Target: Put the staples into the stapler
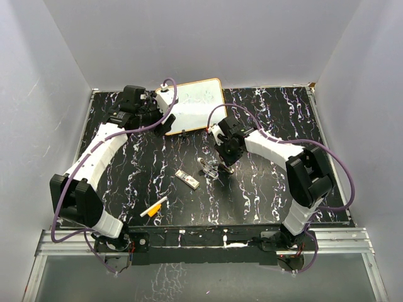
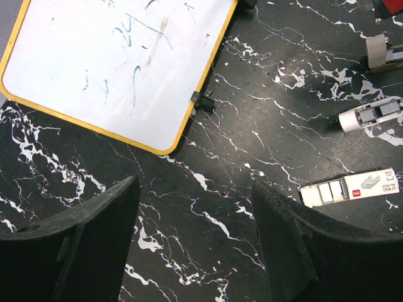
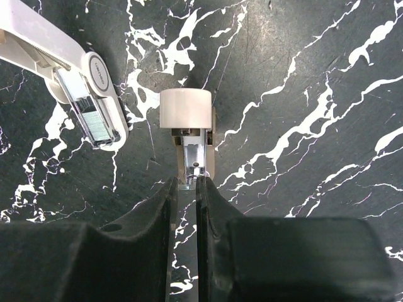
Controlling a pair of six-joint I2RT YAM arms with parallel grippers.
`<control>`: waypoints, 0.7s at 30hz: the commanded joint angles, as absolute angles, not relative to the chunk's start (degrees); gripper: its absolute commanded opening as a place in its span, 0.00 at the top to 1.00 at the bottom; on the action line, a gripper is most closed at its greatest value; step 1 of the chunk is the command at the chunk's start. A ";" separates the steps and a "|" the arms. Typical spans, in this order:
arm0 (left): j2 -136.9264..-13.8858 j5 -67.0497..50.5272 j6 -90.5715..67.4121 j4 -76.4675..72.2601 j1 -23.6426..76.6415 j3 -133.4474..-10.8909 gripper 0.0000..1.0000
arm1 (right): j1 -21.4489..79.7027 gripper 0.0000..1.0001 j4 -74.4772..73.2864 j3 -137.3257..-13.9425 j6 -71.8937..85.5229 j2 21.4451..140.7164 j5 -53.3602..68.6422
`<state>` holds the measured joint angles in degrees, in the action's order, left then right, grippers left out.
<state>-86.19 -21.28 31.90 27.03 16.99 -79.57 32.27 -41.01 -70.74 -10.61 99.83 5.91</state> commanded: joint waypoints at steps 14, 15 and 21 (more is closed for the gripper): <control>-83.03 -21.06 32.16 27.66 16.70 -79.54 0.30 | 33.17 0.91 -41.57 -74.75 -9.23 102.12 3.24; -83.10 -21.05 32.23 27.75 16.70 -79.52 0.30 | 33.15 0.91 -41.57 -74.77 -9.23 102.01 3.24; -83.09 -21.09 32.33 27.85 16.70 -79.50 0.30 | 33.22 0.91 -41.64 -74.79 -9.23 101.73 2.57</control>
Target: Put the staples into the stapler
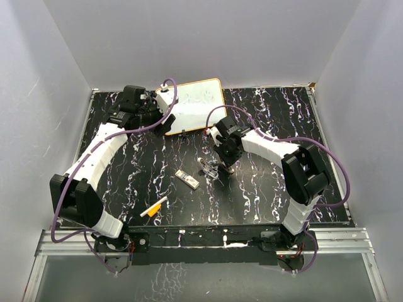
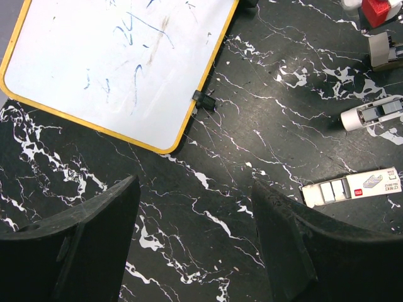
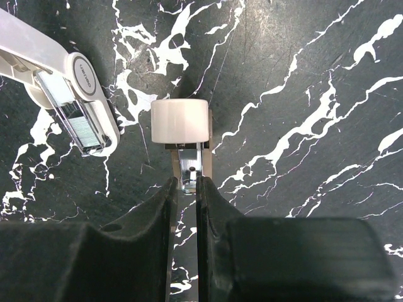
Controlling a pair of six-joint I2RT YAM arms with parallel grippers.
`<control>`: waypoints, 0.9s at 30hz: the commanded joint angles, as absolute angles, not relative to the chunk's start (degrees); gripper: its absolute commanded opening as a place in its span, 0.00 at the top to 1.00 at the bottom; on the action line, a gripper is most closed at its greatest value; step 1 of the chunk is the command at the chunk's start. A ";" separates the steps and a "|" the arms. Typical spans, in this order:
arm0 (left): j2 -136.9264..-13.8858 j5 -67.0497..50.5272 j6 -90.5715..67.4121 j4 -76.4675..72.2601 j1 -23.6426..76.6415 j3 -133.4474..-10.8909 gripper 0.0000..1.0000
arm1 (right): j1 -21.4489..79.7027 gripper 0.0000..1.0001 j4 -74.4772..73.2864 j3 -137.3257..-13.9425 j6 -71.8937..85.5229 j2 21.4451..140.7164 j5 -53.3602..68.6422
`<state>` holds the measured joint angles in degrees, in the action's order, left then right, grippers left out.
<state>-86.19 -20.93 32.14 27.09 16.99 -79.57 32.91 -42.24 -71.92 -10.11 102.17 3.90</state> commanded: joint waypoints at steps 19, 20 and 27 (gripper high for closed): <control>-82.79 -21.01 32.66 28.18 16.66 -79.54 0.30 | 33.23 0.91 -41.57 -74.80 -9.20 102.22 2.19; -82.80 -21.01 32.69 28.21 16.62 -79.52 0.30 | 33.29 0.91 -41.53 -74.75 -9.22 102.27 2.26; -82.76 -21.01 32.73 28.37 16.64 -79.41 0.30 | 33.31 0.91 -41.49 -74.79 -9.01 102.70 2.26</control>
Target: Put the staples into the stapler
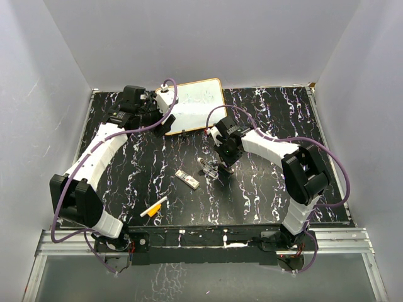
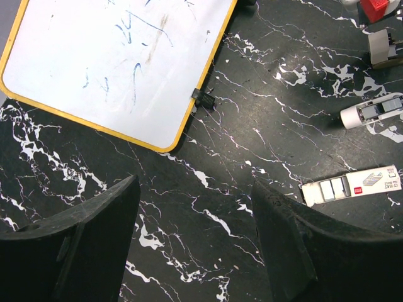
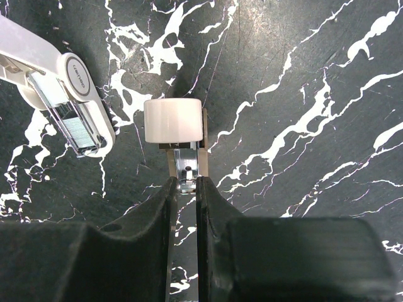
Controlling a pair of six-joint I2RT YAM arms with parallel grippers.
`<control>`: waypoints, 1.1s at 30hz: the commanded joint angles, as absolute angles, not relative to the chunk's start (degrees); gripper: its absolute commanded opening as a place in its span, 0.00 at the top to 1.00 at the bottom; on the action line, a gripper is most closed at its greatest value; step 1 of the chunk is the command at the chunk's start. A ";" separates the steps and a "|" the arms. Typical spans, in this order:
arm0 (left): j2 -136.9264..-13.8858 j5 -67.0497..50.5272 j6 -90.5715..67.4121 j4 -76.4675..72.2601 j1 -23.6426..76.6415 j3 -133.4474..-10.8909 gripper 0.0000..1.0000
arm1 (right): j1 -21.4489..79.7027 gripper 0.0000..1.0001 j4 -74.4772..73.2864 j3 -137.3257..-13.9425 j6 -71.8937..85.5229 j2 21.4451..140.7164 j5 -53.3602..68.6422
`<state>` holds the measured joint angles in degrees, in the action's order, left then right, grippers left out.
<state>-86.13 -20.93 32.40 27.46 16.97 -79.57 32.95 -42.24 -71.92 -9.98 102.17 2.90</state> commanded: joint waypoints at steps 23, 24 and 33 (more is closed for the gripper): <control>-82.49 -21.00 32.96 28.66 16.58 -79.54 0.30 | 33.27 0.91 -41.47 -74.87 -8.44 104.03 1.58; -82.45 -21.01 32.94 28.67 16.54 -79.54 0.30 | 33.31 0.91 -41.48 -74.92 -8.44 104.12 1.49; -82.35 -21.09 33.18 28.95 16.53 -79.62 0.30 | 33.28 0.89 -41.57 -75.24 -8.44 104.88 1.23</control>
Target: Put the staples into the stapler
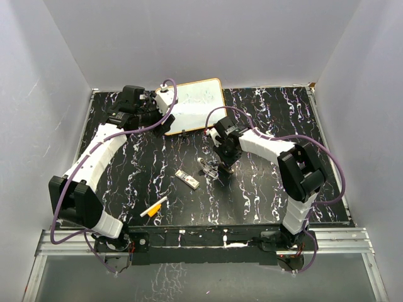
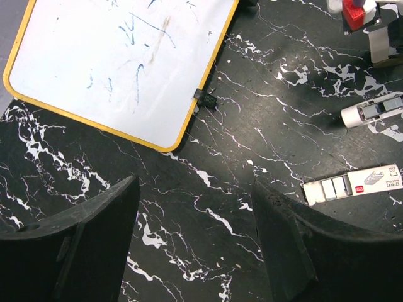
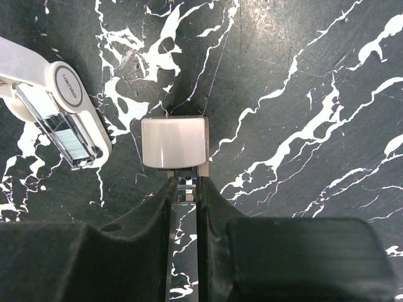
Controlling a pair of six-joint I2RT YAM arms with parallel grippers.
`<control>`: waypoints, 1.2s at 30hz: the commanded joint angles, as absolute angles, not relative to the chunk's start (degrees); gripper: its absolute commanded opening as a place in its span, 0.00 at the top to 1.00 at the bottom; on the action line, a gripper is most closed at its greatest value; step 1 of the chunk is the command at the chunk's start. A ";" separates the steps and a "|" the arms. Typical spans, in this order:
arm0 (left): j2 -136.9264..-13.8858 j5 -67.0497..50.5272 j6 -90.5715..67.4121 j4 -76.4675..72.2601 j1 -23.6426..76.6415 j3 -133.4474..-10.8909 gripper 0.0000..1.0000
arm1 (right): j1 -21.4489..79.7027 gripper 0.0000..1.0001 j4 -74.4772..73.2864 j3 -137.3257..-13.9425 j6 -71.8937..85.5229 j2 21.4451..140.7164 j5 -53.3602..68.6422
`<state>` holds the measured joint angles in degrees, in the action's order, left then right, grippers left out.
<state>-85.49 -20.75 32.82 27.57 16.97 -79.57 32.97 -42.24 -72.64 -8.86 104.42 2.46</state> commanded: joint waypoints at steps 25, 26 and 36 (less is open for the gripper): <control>-82.00 -21.10 33.83 29.77 16.49 -80.10 0.30 | 33.28 0.78 -41.54 -75.69 -8.77 106.15 0.76; -82.00 -21.09 33.84 29.84 16.52 -80.15 0.30 | 33.23 0.78 -41.49 -75.63 -8.79 106.15 0.71; -82.09 -20.94 34.06 29.86 16.49 -80.16 0.30 | 33.27 0.74 -41.06 -75.30 -8.96 105.56 1.16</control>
<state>-85.47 -20.75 33.63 28.80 16.93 -79.57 33.17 -43.07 -73.73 -8.88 105.47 1.85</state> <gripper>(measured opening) 0.695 0.252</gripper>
